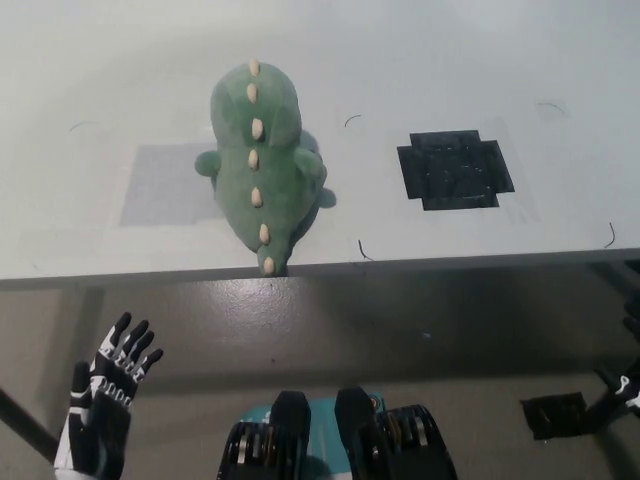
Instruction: Use both hands to pick up a dinasour on the right side and move it to the left side
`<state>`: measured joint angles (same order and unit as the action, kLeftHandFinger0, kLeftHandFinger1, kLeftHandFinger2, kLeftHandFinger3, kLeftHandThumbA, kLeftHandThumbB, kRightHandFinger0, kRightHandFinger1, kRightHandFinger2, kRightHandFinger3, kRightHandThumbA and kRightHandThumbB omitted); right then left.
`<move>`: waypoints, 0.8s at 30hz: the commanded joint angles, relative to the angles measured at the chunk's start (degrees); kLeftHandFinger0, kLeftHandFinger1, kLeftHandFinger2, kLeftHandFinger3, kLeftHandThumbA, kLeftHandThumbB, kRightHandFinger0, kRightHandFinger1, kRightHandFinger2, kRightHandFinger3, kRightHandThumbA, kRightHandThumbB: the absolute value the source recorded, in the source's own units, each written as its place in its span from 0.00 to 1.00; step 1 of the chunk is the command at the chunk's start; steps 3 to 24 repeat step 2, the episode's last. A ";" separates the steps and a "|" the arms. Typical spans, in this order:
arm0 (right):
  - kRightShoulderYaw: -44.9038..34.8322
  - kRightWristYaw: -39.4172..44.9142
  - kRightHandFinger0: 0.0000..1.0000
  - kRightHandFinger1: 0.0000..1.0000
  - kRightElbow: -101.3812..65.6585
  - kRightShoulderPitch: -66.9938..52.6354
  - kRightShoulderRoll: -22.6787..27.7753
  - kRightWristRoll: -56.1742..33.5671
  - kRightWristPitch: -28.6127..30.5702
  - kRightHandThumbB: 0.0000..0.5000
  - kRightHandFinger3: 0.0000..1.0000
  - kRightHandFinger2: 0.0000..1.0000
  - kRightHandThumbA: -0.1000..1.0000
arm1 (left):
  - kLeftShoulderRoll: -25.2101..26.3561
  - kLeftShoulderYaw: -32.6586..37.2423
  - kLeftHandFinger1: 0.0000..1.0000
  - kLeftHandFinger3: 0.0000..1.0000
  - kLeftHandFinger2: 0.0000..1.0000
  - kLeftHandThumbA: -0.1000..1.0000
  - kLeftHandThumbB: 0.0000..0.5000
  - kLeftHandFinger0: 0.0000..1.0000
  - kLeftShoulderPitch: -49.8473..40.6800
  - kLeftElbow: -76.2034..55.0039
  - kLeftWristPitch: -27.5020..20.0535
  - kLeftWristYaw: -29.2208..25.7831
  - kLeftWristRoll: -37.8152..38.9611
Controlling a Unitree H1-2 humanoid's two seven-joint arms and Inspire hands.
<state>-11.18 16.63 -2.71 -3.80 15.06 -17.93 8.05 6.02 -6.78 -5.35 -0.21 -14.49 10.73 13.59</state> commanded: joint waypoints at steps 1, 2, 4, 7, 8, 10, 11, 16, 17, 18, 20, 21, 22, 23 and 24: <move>-0.62 -0.06 1.00 1.00 -2.87 0.07 0.48 -1.85 0.84 0.51 1.00 1.00 1.00 | 0.44 -0.57 1.00 1.00 1.00 1.00 0.73 1.00 0.39 -1.76 -1.24 -1.09 -0.87; -0.62 -0.06 1.00 1.00 -2.87 0.07 0.48 -1.85 0.84 0.51 1.00 1.00 1.00 | 0.44 -0.57 1.00 1.00 1.00 1.00 0.73 1.00 0.39 -1.76 -1.24 -1.09 -0.87; -0.62 -0.06 1.00 1.00 -2.87 0.07 0.48 -1.85 0.84 0.51 1.00 1.00 1.00 | 0.44 -0.57 1.00 1.00 1.00 1.00 0.73 1.00 0.39 -1.76 -1.24 -1.09 -0.87; -0.62 -0.06 1.00 1.00 -2.87 0.07 0.48 -1.85 0.84 0.51 1.00 1.00 1.00 | 0.44 -0.57 1.00 1.00 1.00 1.00 0.73 1.00 0.39 -1.76 -1.24 -1.09 -0.87; -0.62 -0.06 1.00 1.00 -2.87 0.07 0.48 -1.85 0.84 0.51 1.00 1.00 1.00 | 0.44 -0.57 1.00 1.00 1.00 1.00 0.73 1.00 0.39 -1.76 -1.24 -1.09 -0.87; -0.62 -0.06 1.00 1.00 -2.87 0.07 0.48 -1.85 0.84 0.51 1.00 1.00 1.00 | 0.44 -0.57 1.00 1.00 1.00 1.00 0.73 1.00 0.39 -1.76 -1.24 -1.09 -0.87; -0.62 -0.06 1.00 1.00 -2.87 0.07 0.48 -1.85 0.84 0.51 1.00 1.00 1.00 | 0.44 -0.57 1.00 1.00 1.00 1.00 0.73 1.00 0.39 -1.76 -1.24 -1.09 -0.87; -0.62 -0.06 1.00 1.00 -2.87 0.07 0.48 -1.85 0.84 0.51 1.00 1.00 1.00 | 0.44 -0.57 1.00 1.00 1.00 1.00 0.73 1.00 0.39 -1.76 -1.24 -1.09 -0.87; -0.62 -0.06 1.00 1.00 -2.87 0.07 0.48 -1.85 0.84 0.51 1.00 1.00 1.00 | 0.44 -0.57 1.00 1.00 1.00 1.00 0.73 1.00 0.39 -1.76 -1.24 -1.09 -0.87; -0.62 -0.06 1.00 1.00 -2.87 0.07 0.48 -1.85 0.84 0.51 1.00 1.00 1.00 | 0.44 -0.57 1.00 1.00 1.00 1.00 0.73 1.00 0.39 -1.76 -1.24 -1.09 -0.87; -0.62 -0.06 1.00 1.00 -2.87 0.07 0.48 -1.85 0.84 0.51 1.00 1.00 1.00 | 0.44 -0.57 1.00 1.00 1.00 1.00 0.73 1.00 0.39 -1.76 -1.24 -1.09 -0.87; -0.62 -0.06 1.00 1.00 -2.87 0.07 0.48 -1.85 0.84 0.51 1.00 1.00 1.00 | 0.44 -0.57 1.00 1.00 1.00 1.00 0.73 1.00 0.39 -1.76 -1.24 -1.09 -0.87; -0.62 -0.06 1.00 1.00 -2.87 0.07 0.48 -1.85 0.84 0.51 1.00 1.00 1.00 | 0.44 -0.57 1.00 1.00 1.00 1.00 0.73 1.00 0.39 -1.76 -1.24 -1.09 -0.87; -0.62 -0.06 1.00 1.00 -2.87 0.07 0.48 -1.85 0.84 0.51 1.00 1.00 1.00 | 0.44 -0.57 1.00 1.00 1.00 1.00 0.73 1.00 0.39 -1.76 -1.24 -1.09 -0.87; -0.62 -0.06 1.00 1.00 -2.87 0.07 0.48 -1.85 0.84 0.51 1.00 1.00 1.00 | 0.44 -0.57 1.00 1.00 1.00 1.00 0.73 1.00 0.39 -1.76 -1.24 -1.09 -0.87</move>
